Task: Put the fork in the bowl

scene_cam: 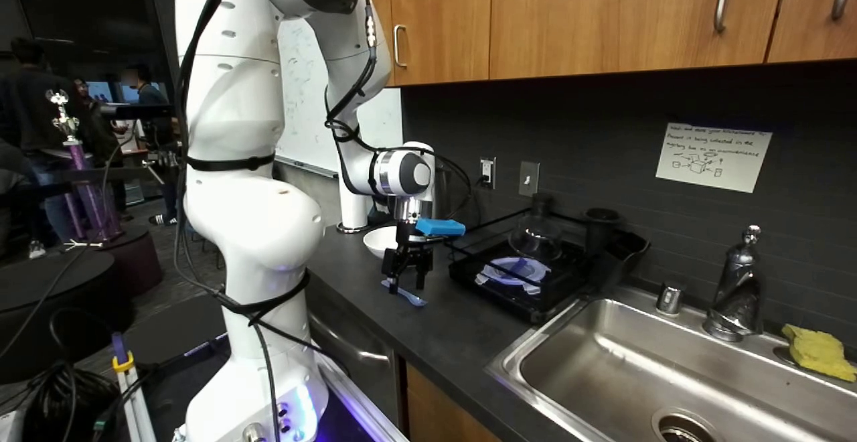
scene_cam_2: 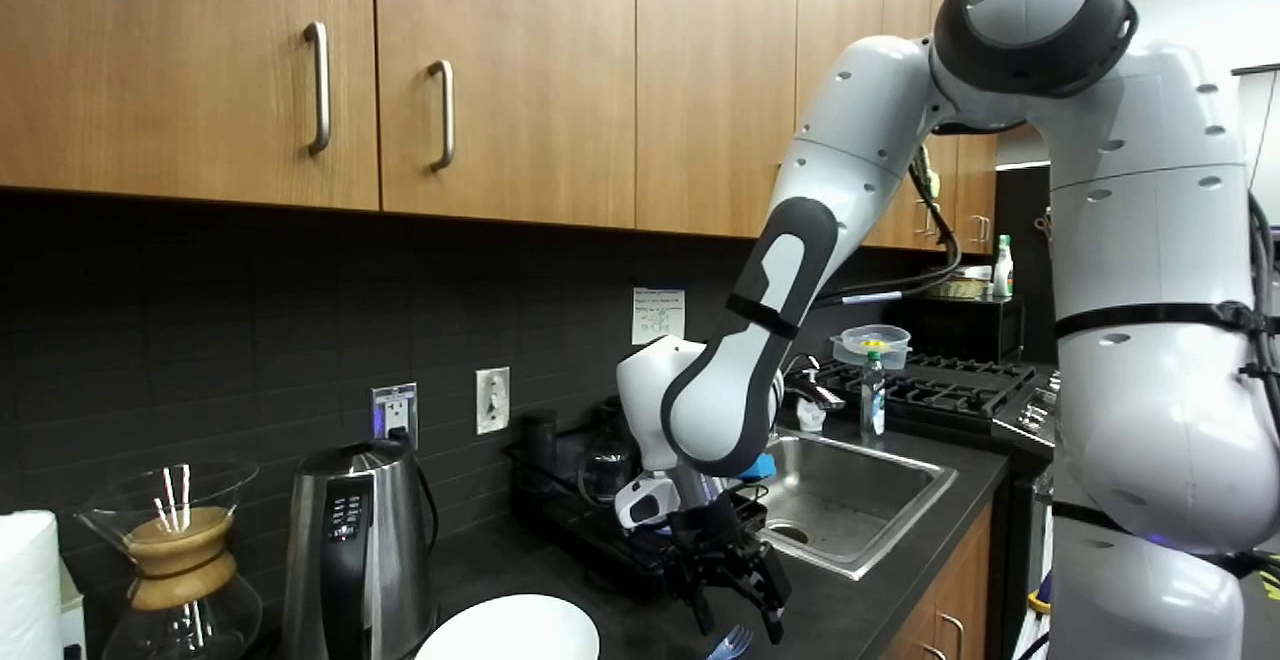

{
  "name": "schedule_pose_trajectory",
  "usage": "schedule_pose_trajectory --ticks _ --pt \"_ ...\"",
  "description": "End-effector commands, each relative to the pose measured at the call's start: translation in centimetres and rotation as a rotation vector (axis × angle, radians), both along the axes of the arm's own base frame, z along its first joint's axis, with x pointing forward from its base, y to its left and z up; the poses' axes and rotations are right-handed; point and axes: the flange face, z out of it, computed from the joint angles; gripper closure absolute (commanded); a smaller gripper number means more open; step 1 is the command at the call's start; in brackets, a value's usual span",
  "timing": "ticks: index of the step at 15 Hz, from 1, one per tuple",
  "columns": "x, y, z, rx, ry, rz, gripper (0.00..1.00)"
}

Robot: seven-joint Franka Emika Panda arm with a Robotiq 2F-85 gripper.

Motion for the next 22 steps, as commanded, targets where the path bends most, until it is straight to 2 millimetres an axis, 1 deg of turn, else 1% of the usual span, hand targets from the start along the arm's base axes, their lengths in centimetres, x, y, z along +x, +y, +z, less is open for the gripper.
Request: schedule_pose_trajectory --ticks 1,4,6,8,10,13,18,19,20,22 --pt "1.4 -1.5 0.1 -0.007 0.012 -0.012 0.0" --pt "1.9 -2.2 -0.4 0.02 0.01 -0.029 0.0" --pt "2.0 -2.3 -1.0 0.055 0.019 -0.069 0.0" --pt "1.4 -1.7 -1.7 0.097 0.037 -0.124 0.0" --pt "0.9 -0.8 -2.0 0.119 0.008 -0.158 0.0" --pt "0.7 0.5 -3.2 0.151 -0.015 -0.185 0.0" --pt "0.2 1.8 -3.0 0.152 -0.08 -0.171 0.0" --pt "0.2 1.9 -3.0 0.158 -0.093 -0.165 0.25" --pt "0.1 2.0 -2.9 0.16 -0.102 -0.16 0.26" --pt "0.2 2.0 -2.6 0.169 -0.127 -0.156 0.37"
